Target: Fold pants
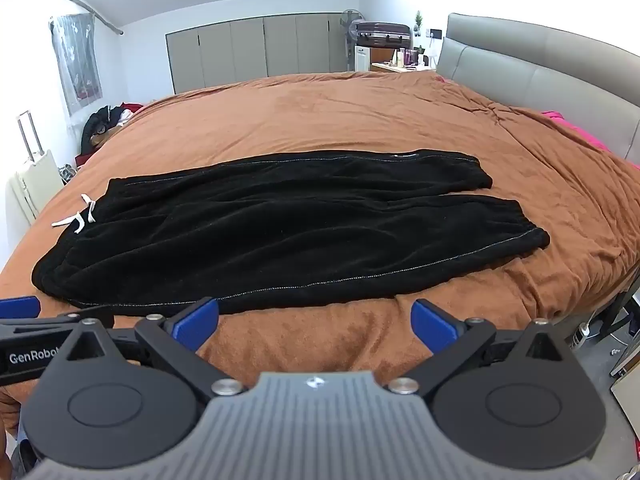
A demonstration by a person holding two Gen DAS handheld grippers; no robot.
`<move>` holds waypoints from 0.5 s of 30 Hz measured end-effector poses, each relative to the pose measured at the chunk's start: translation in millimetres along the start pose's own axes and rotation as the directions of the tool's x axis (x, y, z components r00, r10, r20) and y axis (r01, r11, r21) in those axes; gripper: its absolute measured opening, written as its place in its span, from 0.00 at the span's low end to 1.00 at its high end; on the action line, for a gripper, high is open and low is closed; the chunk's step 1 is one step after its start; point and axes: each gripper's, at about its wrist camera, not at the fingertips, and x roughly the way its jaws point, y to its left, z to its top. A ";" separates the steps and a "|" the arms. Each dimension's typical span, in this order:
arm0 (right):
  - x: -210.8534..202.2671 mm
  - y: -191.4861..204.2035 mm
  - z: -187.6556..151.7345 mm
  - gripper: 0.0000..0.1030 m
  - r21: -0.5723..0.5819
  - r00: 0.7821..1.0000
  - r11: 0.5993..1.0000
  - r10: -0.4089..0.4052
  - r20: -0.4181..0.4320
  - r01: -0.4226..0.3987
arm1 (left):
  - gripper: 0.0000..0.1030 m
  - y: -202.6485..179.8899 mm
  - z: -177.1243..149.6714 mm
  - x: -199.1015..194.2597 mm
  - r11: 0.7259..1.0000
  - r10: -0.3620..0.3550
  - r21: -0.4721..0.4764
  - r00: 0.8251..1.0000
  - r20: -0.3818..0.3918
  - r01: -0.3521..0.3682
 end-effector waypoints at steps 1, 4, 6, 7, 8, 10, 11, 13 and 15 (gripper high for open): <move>0.3 -0.1 0.2 0.95 -0.002 1.000 1.000 -0.001 0.001 0.001 | 1.00 0.2 -0.1 -0.2 1.000 -0.003 -0.005 1.000 0.003 0.003; 0.0 0.2 0.0 0.95 -0.006 1.000 1.000 -0.003 0.009 0.003 | 1.00 0.3 0.0 -0.2 1.000 -0.004 -0.006 1.000 0.002 0.004; -0.6 0.2 -0.1 0.95 -0.004 1.000 1.000 -0.003 0.010 0.003 | 1.00 0.3 0.0 -0.2 1.000 -0.004 -0.006 1.000 0.002 0.004; -0.4 0.1 0.1 0.95 -0.005 1.000 1.000 -0.004 0.007 0.004 | 1.00 0.3 0.0 -0.2 1.000 -0.004 -0.006 1.000 0.002 0.004; 0.1 0.2 0.3 0.95 -0.005 1.000 1.000 -0.004 0.005 0.004 | 1.00 0.3 0.0 -0.1 1.000 -0.004 -0.006 1.000 0.002 0.004; -0.2 0.1 0.4 0.95 -0.004 1.000 1.000 -0.003 0.004 0.003 | 1.00 0.3 0.0 0.0 1.000 -0.003 -0.005 1.000 0.001 0.003; 2.0 1.5 -0.4 0.95 -0.004 1.000 1.000 -0.004 0.004 0.004 | 1.00 0.3 0.0 -0.1 1.000 -0.003 -0.005 1.000 0.001 0.003; 2.7 1.5 -2.8 0.95 -0.003 1.000 1.000 -0.004 0.004 0.004 | 1.00 0.2 0.0 -0.1 1.000 -0.003 -0.005 1.000 0.001 0.003; 3.2 1.7 -3.5 0.95 -0.002 1.000 1.000 -0.003 0.004 0.003 | 1.00 0.2 0.0 -0.1 1.000 -0.002 -0.005 1.000 0.001 0.002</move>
